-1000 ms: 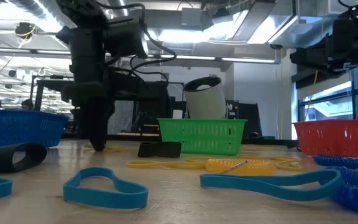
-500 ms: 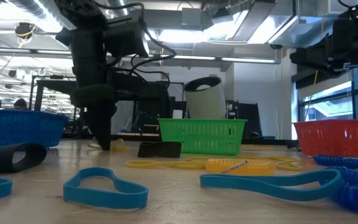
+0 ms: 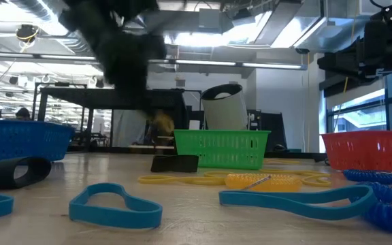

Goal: Pick & Place Office Desk Supplies
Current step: Put the yellow rubber band into the blue bin

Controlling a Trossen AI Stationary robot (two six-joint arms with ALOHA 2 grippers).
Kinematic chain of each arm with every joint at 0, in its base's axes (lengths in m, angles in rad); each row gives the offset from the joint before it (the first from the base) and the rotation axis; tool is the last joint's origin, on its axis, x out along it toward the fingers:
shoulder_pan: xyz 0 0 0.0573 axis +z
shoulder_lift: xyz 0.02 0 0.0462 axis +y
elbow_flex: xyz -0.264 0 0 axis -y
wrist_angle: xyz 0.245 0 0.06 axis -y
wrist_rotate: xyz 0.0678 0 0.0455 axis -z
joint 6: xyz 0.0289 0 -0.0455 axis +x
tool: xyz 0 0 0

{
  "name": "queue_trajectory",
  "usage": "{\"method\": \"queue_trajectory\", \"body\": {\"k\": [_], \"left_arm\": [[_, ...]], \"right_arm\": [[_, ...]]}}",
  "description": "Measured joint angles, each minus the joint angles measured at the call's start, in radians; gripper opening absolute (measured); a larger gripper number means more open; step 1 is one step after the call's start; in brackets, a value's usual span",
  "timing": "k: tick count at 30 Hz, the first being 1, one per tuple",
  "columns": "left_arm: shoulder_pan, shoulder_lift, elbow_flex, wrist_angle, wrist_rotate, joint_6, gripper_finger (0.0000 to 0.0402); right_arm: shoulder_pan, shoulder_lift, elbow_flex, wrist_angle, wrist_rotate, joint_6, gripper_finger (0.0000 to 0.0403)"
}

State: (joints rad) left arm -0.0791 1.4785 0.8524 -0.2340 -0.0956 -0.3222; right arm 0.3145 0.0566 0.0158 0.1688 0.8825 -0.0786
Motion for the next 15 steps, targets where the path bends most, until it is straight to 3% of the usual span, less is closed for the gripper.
{"method": "queue_trajectory", "body": {"k": [11, 15], "left_arm": [[-0.111, -0.091, 0.002, 0.553, -0.015, 0.332, 0.0003], [-0.159, -0.09, 0.002, 0.687, -0.016, 0.458, 0.0004]], "right_arm": [[0.0, 0.0, 0.0, 0.0, -0.057, -0.005, 0.0123], [0.0, 0.0, 0.0, -0.006, -0.011, -0.007, 0.0123]]}}
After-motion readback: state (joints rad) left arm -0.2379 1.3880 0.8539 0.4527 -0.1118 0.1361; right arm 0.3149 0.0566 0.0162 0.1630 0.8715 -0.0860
